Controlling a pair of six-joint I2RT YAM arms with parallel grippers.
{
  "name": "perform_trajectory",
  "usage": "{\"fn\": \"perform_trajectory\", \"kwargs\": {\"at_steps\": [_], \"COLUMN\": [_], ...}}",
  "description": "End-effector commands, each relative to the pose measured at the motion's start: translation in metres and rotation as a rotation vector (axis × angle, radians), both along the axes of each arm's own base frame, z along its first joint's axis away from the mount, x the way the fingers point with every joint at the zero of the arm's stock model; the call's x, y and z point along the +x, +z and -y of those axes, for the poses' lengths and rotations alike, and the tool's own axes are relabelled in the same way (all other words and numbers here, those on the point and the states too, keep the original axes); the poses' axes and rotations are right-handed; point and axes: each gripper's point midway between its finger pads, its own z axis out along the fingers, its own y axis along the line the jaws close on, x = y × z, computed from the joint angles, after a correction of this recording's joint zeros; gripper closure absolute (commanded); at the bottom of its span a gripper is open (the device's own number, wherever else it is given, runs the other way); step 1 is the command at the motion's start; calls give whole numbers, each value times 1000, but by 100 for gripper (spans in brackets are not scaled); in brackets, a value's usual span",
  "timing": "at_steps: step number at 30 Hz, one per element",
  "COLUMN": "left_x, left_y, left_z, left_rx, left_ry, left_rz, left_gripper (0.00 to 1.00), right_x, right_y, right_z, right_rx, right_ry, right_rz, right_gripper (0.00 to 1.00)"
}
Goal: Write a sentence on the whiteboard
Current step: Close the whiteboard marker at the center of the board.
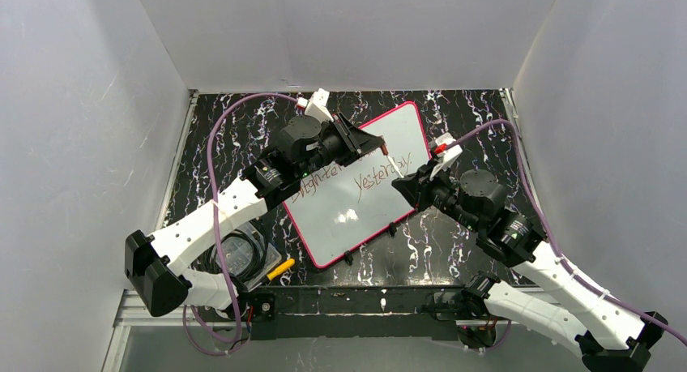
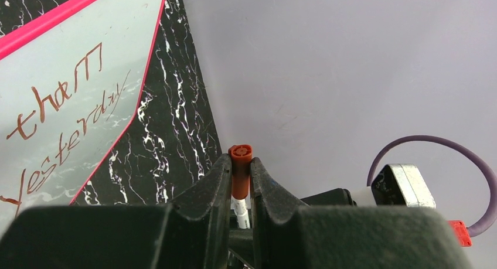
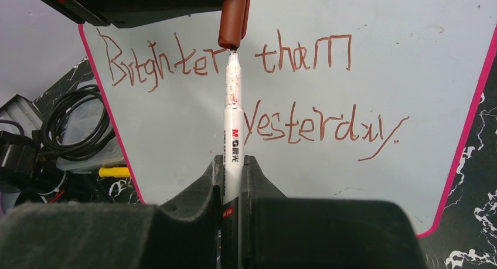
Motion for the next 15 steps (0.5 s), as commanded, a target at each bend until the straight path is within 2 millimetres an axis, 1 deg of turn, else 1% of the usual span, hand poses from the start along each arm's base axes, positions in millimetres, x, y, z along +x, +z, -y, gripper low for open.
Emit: {"fn": "perform_trajectory", "kwargs": {"at_steps": [1, 7, 15], "left_x": [-5, -8, -10], "left_y": [16, 9, -2], "left_z": [-3, -3, -4], "left_rx": [-42, -39, -17], "left_ry": [-15, -23, -18], "left_rz": [29, 11, 13], "left_gripper": [100, 100, 100], "right_x": [7, 15, 22], "right_y": [18, 19, 31], "right_z": [-1, -1, -6], "right_rx": [42, 43, 79], "right_ry": [-27, -58, -74], "right_rz": [60, 63, 74], "right_gripper": [99, 99, 99]}}
